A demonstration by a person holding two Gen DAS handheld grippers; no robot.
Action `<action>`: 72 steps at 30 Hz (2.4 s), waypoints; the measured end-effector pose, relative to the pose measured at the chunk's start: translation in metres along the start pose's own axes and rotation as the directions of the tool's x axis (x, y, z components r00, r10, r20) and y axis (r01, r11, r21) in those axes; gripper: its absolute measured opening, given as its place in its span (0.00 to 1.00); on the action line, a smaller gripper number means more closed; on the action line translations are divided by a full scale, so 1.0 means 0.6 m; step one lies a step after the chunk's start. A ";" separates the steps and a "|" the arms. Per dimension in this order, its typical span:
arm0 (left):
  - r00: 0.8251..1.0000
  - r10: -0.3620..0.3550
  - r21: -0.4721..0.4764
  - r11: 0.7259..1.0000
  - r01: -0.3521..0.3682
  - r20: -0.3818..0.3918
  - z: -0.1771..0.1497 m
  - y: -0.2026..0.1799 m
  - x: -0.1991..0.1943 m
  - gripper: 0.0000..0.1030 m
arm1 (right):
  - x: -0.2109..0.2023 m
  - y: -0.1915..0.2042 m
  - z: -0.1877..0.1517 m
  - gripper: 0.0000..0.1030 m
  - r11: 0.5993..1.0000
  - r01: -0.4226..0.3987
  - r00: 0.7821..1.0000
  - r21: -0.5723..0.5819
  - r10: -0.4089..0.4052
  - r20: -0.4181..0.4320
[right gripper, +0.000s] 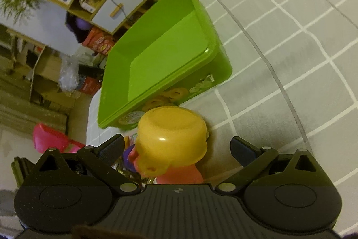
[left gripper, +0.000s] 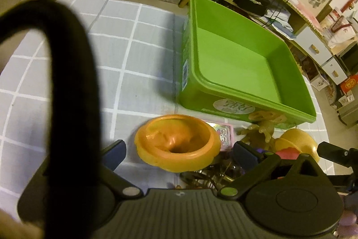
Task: Organize rigid objects
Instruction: 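Close the right tool on the yellow bowl while the left tool grips the orange plate, then carry the yellow bowl into the green bin with the right tool while the left drops the orange plate there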
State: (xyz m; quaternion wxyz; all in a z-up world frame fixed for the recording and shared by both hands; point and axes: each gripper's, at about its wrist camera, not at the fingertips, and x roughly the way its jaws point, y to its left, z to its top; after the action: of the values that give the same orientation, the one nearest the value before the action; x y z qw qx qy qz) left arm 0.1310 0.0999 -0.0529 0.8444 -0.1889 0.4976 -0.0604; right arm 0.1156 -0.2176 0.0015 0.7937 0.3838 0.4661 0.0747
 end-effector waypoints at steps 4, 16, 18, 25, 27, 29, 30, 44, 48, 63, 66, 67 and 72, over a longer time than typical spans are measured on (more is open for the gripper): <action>1.000 -0.006 -0.025 1.000 0.006 0.002 0.003 0.004 0.007 0.71 | 0.012 -0.011 0.006 0.95 0.999 -0.007 1.000 0.052 0.006 0.003; 1.000 -0.005 -0.073 0.997 0.005 0.004 0.006 0.011 0.018 0.58 | 0.024 -0.004 0.009 0.87 0.998 -0.012 1.000 0.063 0.012 0.007; 1.000 -0.006 -0.080 0.997 0.006 0.005 0.006 0.012 0.017 0.58 | 0.024 -0.003 0.009 0.84 0.998 -0.016 1.000 0.060 0.016 0.008; 1.000 -0.018 -0.071 0.997 0.019 0.015 0.006 0.009 0.009 0.58 | 0.020 0.002 0.011 0.74 0.998 -0.029 1.000 0.059 0.029 0.008; 1.000 -0.023 -0.066 0.998 0.024 0.019 0.005 0.008 0.006 0.58 | 0.019 0.002 0.011 0.74 0.997 -0.025 1.000 0.067 0.025 0.009; 0.999 -0.026 -0.066 0.997 0.028 0.025 0.005 0.007 0.001 0.58 | 0.015 0.003 0.011 0.74 0.997 -0.027 1.000 0.070 0.026 0.014; 0.999 -0.029 -0.064 0.997 0.031 0.028 0.005 0.006 -0.002 0.58 | 0.012 0.003 0.013 0.74 0.997 -0.032 0.999 0.071 0.031 0.018; 0.993 -0.079 -0.066 0.994 0.085 0.086 0.008 -0.007 -0.056 0.58 | -0.029 0.004 0.021 0.74 0.990 -0.091 0.994 0.109 0.084 0.067; 0.986 -0.102 -0.056 0.992 0.110 0.129 0.011 -0.021 -0.078 0.58 | -0.043 0.011 0.026 0.74 0.988 -0.110 0.990 0.105 0.100 0.096; 0.936 -0.118 0.063 0.993 0.103 0.332 0.051 -0.123 -0.033 0.58 | -0.026 0.065 0.077 0.74 0.997 -0.078 0.960 -0.013 0.078 0.268; 0.932 -0.089 0.090 0.994 0.061 0.352 0.045 -0.132 -0.012 0.58 | -0.011 0.074 0.079 0.74 0.998 -0.038 0.957 -0.053 0.052 0.285; 0.930 -0.076 0.098 0.994 0.043 0.359 0.042 -0.134 -0.007 0.58 | -0.007 0.076 0.079 0.74 0.998 -0.024 0.957 -0.063 0.041 0.286; 0.931 -0.048 0.115 0.993 0.007 0.363 0.038 -0.139 0.011 0.58 | 0.004 0.088 0.077 0.74 0.990 0.046 0.957 -0.130 -0.007 0.289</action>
State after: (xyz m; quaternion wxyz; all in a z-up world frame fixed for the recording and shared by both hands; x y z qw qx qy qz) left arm 0.1612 0.0273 -0.0165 0.9304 -0.1563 0.3253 -0.0639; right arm 0.1663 -0.2050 0.0482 0.8781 0.3295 0.3447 0.0389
